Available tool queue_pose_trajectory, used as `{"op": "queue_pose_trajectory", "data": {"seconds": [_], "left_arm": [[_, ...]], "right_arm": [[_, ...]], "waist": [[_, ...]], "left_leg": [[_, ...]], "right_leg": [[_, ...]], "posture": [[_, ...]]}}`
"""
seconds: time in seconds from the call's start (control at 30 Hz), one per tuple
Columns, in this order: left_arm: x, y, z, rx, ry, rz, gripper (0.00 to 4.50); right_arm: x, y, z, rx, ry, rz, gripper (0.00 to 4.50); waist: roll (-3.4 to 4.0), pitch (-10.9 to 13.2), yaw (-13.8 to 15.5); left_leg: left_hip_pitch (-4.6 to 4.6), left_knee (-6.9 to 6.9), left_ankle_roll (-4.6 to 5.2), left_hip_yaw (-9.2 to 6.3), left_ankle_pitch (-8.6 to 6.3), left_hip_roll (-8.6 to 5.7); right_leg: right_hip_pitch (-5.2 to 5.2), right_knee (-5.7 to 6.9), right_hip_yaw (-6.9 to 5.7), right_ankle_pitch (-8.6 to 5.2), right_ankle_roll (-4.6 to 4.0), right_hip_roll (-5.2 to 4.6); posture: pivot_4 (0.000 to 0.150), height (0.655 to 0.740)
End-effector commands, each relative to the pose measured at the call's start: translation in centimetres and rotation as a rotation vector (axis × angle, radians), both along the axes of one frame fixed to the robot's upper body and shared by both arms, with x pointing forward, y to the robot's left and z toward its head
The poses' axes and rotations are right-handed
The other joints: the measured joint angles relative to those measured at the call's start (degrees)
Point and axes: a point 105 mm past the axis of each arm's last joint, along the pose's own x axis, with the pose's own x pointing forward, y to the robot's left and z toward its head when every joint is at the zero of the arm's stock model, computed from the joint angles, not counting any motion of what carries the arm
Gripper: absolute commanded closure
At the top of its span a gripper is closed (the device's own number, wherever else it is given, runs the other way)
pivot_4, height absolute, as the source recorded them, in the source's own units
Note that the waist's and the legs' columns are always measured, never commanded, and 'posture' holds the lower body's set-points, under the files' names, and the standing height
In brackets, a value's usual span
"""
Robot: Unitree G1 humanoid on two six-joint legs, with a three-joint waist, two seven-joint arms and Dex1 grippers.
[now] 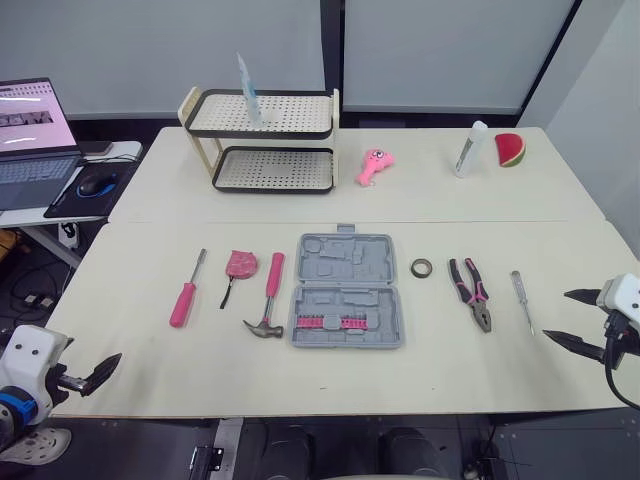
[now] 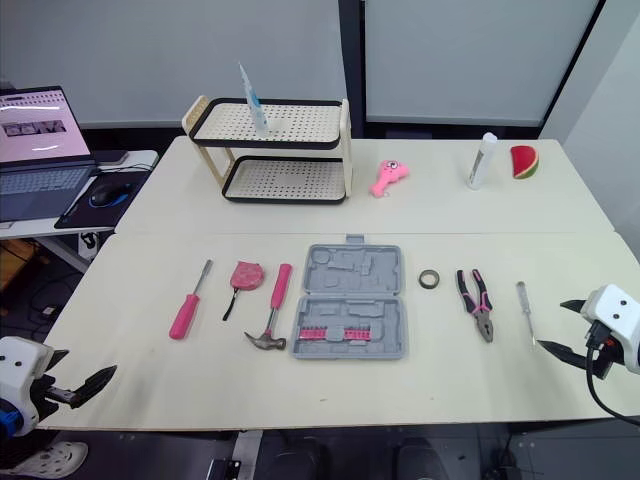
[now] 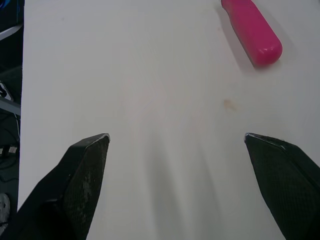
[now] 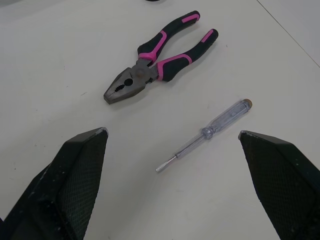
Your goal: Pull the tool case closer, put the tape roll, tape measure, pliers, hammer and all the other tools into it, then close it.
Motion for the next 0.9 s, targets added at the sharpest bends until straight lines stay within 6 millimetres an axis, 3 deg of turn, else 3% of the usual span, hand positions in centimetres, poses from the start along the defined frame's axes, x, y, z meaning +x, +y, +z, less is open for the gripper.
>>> {"op": "queue_pose_trajectory", "data": {"seconds": [0.03, 0.9], "left_arm": [[0.18, 0.20, 0.66, 0.018, -0.003, -0.011, 0.00], [0.17, 0.92, 0.89, -0.032, -0.046, 0.000, 0.00]], "right_arm": [[0.22, -0.20, 0.94, -0.020, -0.024, 0.002, 0.04], [0.45, -0.83, 0.51, -0.041, -0.040, -0.041, 0.04]], "waist": [[0.00, 0.00, 0.00], [0.00, 0.00, -0.01]], "left_leg": [[0.00, 0.00, 0.00, 0.00, 0.00, 0.00], [0.00, 0.00, 0.00, 0.01, 0.00, 0.00]], "right_leg": [[0.00, 0.00, 0.00, 0.00, 0.00, 0.00], [-0.01, 0.00, 0.00, 0.00, 0.00, 0.00]], "posture": [[0.150, 0.7356], [0.150, 0.7356]]}}
